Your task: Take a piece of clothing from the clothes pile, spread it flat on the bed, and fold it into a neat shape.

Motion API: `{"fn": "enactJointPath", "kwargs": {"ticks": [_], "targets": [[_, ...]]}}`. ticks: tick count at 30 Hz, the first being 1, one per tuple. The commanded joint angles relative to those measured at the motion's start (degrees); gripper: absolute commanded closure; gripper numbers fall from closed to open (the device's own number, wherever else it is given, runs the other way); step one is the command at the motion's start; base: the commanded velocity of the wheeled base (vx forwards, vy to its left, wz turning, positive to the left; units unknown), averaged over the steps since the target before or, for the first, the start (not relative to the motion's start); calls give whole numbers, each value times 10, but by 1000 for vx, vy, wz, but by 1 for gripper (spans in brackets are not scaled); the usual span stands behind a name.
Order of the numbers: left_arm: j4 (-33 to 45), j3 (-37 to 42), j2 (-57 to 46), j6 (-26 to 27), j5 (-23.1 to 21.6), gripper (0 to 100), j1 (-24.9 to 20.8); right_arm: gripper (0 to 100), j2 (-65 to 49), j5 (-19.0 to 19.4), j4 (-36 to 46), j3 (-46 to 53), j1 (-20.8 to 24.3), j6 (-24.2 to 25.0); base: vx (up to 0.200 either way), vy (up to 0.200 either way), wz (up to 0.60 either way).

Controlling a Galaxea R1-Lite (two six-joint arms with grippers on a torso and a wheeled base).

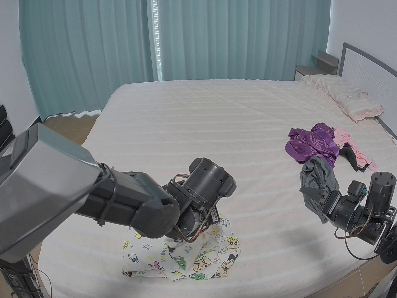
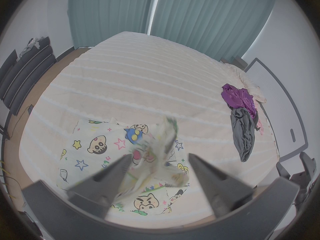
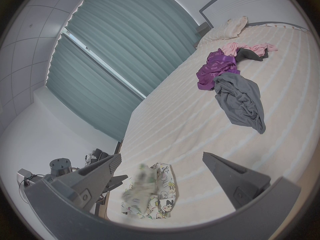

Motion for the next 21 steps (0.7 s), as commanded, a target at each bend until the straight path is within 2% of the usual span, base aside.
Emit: {"fn": "enactJointPath", "kwargs": {"ticks": [1, 7, 10, 12, 13, 15, 17, 21], "targets": [[0, -1, 1, -1, 1, 0, -2, 0, 5, 1, 0, 0, 0, 0, 0, 0, 0], [6, 3, -49, -1, 1, 0, -5, 0, 11, 1, 0, 1, 0, 0, 0, 0, 0], [7, 16, -105, -14, -1, 0, 13, 0, 21, 2, -1, 2, 1, 0, 0, 0, 0], [3, 55, -163, -27, -20, 0, 45, 0, 24, 3, -1, 4, 3, 0, 0, 0, 0], [3, 80, -194, -30, -45, 0, 63, 0, 24, 3, -2, 6, 4, 0, 0, 0, 0], [2, 93, -209, -32, -56, 0, 73, 0, 24, 3, -2, 7, 4, 0, 0, 0, 0], [0, 160, -272, -60, -104, 0, 107, 0, 25, 4, -2, 6, 5, 0, 0, 0, 0], [-17, 245, -320, -95, -139, 0, 139, 0, 26, 5, -2, 8, 17, 0, -50, 0, 0]]}}
